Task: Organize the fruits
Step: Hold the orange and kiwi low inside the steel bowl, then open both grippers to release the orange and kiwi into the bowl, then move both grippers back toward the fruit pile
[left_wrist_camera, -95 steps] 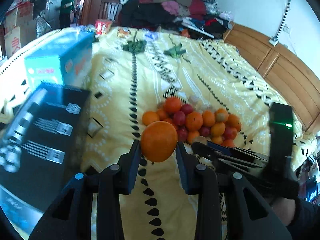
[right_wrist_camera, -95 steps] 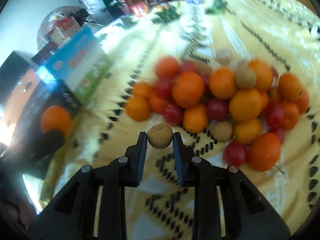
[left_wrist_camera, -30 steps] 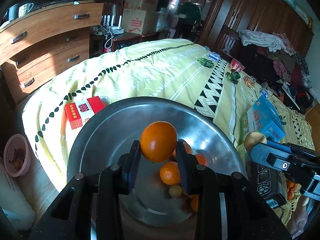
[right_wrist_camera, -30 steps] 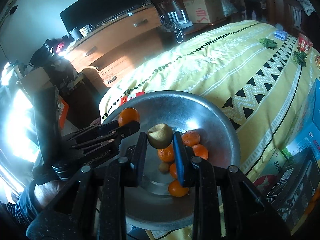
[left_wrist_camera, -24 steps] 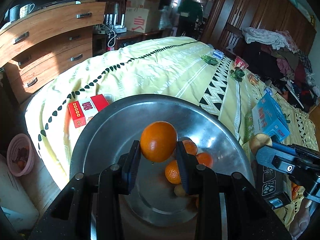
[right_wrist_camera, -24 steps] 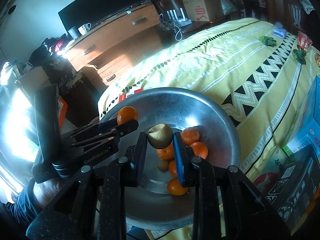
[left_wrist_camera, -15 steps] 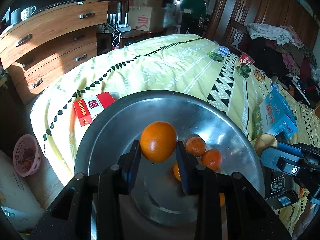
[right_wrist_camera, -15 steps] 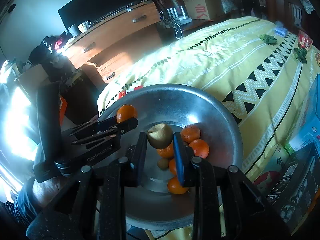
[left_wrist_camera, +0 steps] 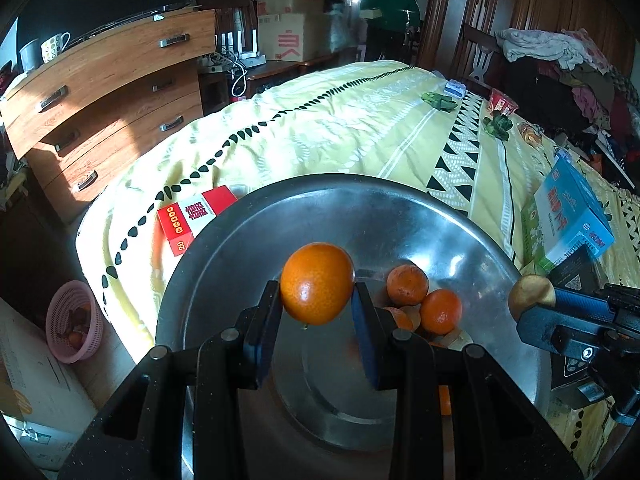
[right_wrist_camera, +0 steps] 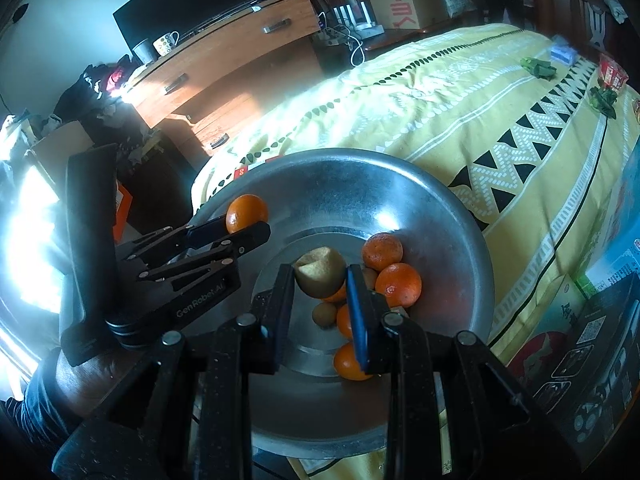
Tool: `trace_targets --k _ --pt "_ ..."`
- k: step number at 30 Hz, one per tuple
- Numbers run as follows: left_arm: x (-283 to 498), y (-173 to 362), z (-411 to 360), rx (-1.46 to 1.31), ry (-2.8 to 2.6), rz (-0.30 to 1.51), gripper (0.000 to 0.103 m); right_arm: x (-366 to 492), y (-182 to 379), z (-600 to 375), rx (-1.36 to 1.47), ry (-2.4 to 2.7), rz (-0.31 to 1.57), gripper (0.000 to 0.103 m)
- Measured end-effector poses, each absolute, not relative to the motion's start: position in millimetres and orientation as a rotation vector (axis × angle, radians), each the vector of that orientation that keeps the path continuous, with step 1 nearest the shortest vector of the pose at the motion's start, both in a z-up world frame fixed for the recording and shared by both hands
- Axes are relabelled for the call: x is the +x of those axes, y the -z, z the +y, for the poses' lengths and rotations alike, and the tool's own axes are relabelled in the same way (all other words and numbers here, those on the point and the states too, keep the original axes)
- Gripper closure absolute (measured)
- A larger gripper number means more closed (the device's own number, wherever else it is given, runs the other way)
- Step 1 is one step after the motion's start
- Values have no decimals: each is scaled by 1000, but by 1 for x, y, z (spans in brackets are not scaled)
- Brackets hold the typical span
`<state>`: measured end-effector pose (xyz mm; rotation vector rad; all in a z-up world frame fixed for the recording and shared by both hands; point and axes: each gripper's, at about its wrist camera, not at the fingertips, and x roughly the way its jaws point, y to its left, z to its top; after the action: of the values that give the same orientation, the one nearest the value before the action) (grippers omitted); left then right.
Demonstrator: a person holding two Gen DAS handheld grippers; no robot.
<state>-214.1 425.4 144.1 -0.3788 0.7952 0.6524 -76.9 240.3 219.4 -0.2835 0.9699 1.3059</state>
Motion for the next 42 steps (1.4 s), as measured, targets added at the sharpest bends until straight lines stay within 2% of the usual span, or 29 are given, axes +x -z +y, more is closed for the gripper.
trace_targets --k 25,26,28,29,32,37,42 --pt "-219 -134 432 -402 -663 821 65 -84 -204 248 -319 -1319 1011 76" --pt "-219 -134 432 -404 -664 823 55 -86 -202 248 -332 -1316 1013 73" --pt "-219 -137 430 -402 -668 816 43 -88 -199 248 -352 -1309 1019 47" --pt "-219 -139 429 -401 -671 812 40 -88 -199 247 -347 -1310 1020 26" --pt "-219 -142 428 -404 -674 809 32 -87 -206 239 -340 -1294 997 24" --pt "-218 -154 415 -398 -673 781 31 -84 -230 211 -295 -1260 912 24" --pt "-206 -193 364 -313 -593 685 31 -89 -253 144 -249 -1215 788 23"
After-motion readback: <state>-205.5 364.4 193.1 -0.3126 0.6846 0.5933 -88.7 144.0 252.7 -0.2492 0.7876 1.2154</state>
